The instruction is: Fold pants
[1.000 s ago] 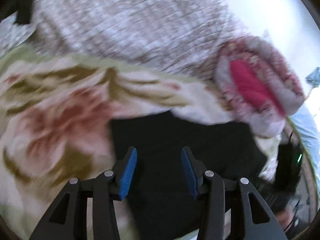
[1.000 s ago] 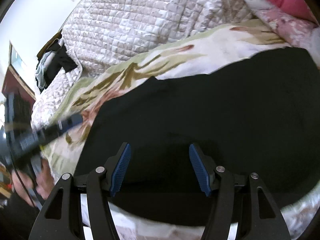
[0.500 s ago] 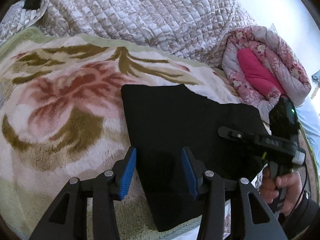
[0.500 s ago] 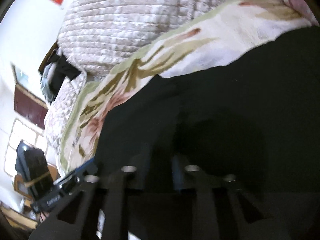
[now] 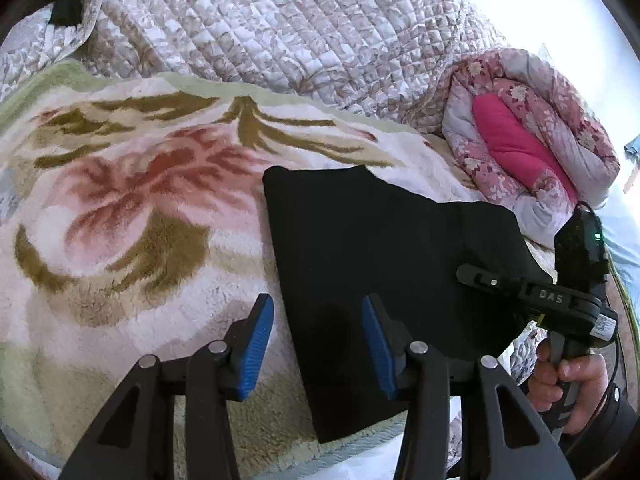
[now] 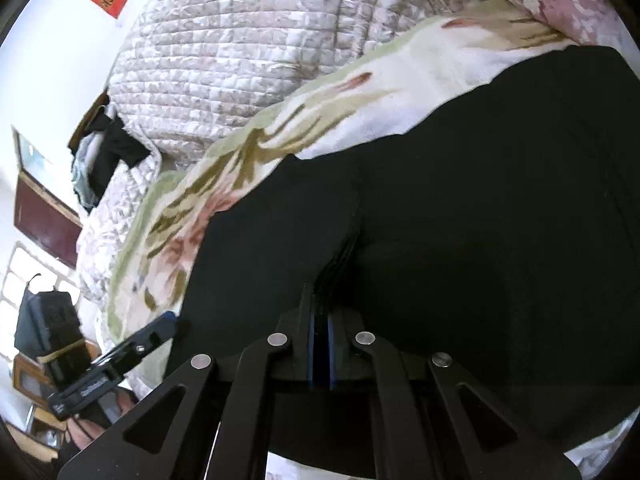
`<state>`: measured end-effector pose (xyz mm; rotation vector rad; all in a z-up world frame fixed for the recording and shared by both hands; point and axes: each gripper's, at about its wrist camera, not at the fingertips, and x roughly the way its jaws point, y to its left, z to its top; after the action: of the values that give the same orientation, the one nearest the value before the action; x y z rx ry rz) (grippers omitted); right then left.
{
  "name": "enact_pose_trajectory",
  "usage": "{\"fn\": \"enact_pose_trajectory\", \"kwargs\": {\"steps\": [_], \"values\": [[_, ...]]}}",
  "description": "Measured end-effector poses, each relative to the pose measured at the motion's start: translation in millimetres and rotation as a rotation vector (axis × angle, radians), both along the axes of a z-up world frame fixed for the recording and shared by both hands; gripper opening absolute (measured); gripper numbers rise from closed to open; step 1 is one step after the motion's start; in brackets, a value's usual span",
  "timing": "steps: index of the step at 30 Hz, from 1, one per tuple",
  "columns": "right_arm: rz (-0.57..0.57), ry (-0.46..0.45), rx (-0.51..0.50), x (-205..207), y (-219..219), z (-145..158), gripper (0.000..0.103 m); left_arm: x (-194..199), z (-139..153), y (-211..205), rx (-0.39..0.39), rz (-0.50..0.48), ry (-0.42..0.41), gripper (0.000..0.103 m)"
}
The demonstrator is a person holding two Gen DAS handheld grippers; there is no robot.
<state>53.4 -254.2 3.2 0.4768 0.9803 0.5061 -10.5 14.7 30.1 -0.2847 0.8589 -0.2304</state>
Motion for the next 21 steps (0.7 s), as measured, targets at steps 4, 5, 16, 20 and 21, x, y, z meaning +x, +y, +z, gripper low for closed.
{"fn": "enact_pose_trajectory", "kwargs": {"steps": [4,5,16,20,21], "values": [[-0.111,-0.137,-0.168,-5.6,-8.7,25.1,0.006,-2.5,9.0,-3.4,0.023,-0.003,-0.024,0.049],[-0.121,-0.161,-0.165,-5.3,-11.0,30.9,0.006,-0.2,11.7,-5.8,0.040,-0.004,-0.032,0.049],[0.038,-0.094,-0.283,61.9,35.7,11.1,0.006,95.5,8.7,-35.2,0.155,-0.021,-0.009,0.049],[0.015,-0.080,-0.227,66.1,23.8,4.3,0.005,108.2,-11.0,-33.0,0.179,-0.017,0.013,0.049],[0.022,-0.093,-0.239,64.4,25.0,4.4,0.005,105.2,-10.4,-35.3,0.196,-0.022,-0.005,0.049]]}}
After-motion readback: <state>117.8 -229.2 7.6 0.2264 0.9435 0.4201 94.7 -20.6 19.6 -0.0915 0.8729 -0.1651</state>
